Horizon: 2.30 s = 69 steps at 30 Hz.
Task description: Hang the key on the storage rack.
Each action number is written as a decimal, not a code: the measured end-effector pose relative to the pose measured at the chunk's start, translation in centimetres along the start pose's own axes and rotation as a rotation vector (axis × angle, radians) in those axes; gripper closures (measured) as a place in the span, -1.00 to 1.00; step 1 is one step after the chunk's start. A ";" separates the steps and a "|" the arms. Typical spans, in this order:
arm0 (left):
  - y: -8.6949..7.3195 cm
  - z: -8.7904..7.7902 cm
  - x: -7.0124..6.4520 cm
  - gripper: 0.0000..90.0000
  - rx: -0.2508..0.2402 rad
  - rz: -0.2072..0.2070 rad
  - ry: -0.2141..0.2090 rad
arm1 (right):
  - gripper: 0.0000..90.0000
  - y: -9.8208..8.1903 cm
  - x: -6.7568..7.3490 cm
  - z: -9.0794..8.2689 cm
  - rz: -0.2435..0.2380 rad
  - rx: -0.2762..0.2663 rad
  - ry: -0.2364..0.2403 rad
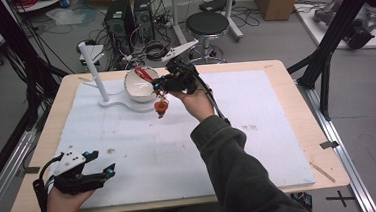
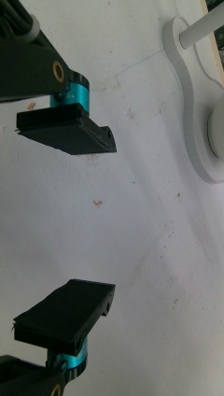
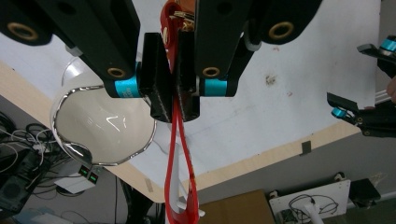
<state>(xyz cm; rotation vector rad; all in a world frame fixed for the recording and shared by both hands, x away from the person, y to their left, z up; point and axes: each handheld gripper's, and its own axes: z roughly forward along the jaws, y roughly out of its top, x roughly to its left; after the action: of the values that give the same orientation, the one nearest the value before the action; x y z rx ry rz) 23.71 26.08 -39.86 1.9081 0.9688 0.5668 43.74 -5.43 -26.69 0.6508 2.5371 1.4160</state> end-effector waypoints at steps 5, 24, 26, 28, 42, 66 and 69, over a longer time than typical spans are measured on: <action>0.0 0.0 0.1 -0.40 0.002 0.004 0.002 | 0.89 0.3 0.1 0.6 0.004 -0.005 0.013; -0.1 -0.1 0.3 -0.39 0.002 -0.001 0.005 | 0.89 2.0 0.9 4.1 -0.013 -0.001 0.048; -0.1 -0.1 0.3 -0.39 0.000 -0.002 0.004 | 0.89 2.2 1.0 4.4 -0.017 0.002 0.049; -0.1 -0.1 0.3 -0.39 -0.003 -0.006 0.005 | 0.89 2.4 1.1 4.8 -0.014 0.002 0.055; -0.2 -0.2 0.3 -0.39 -0.003 -0.011 0.005 | 0.89 3.2 1.5 7.3 -0.025 0.008 0.066; -0.2 -0.2 0.4 -0.40 -0.001 -0.008 0.006 | 0.89 4.9 2.2 13.2 -0.038 0.077 0.045; -0.3 -0.2 0.5 -0.40 -0.001 -0.012 0.007 | 0.89 5.3 2.2 13.6 -0.039 0.083 0.035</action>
<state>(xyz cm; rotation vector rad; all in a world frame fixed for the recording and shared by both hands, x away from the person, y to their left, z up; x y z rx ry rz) 23.71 26.67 -39.95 1.8996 0.9832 0.5671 47.98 8.43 -29.35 0.5914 2.6330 1.3272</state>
